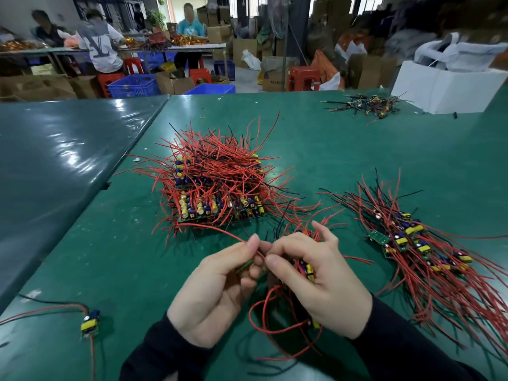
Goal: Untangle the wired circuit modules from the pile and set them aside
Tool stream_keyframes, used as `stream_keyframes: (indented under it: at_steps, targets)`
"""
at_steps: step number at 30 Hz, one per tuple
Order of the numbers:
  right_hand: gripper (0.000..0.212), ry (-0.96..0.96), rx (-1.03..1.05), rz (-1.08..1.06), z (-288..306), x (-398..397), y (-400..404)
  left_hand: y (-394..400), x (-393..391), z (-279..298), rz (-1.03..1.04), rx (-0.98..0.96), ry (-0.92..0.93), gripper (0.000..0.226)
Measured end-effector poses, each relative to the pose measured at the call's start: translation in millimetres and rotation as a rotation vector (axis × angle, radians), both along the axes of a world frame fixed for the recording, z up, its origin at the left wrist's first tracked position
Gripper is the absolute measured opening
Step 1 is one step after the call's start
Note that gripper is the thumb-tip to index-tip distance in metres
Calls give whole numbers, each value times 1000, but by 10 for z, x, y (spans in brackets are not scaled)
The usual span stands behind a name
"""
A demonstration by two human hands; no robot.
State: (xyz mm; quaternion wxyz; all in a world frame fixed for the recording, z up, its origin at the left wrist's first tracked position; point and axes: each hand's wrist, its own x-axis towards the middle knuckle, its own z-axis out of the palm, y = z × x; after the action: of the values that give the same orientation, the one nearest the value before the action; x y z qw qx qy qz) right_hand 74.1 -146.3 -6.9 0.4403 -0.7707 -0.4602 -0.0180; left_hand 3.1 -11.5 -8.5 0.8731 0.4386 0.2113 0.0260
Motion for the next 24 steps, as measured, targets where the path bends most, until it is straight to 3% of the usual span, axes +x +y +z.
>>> stream_keyframes:
  at_steps: [5,9,15,21,24]
  targets:
    - [16,-39,-12,56,6,35,-18,148,-46,99,-21,-184,30,24]
    - [17,-28,-7,139,9,14,-29,279,-137,202,-113,-283,47,52]
    - [15,-251,-61,127,11,25,-35,286,-152,270,-98,-269,66,35]
    - [16,-363,-108,155,-55,44,-23,302,-138,230,-100,-454,9,49]
    - [11,-336,-76,132,-67,77,-24,270,-131,234,-7,-318,41,29]
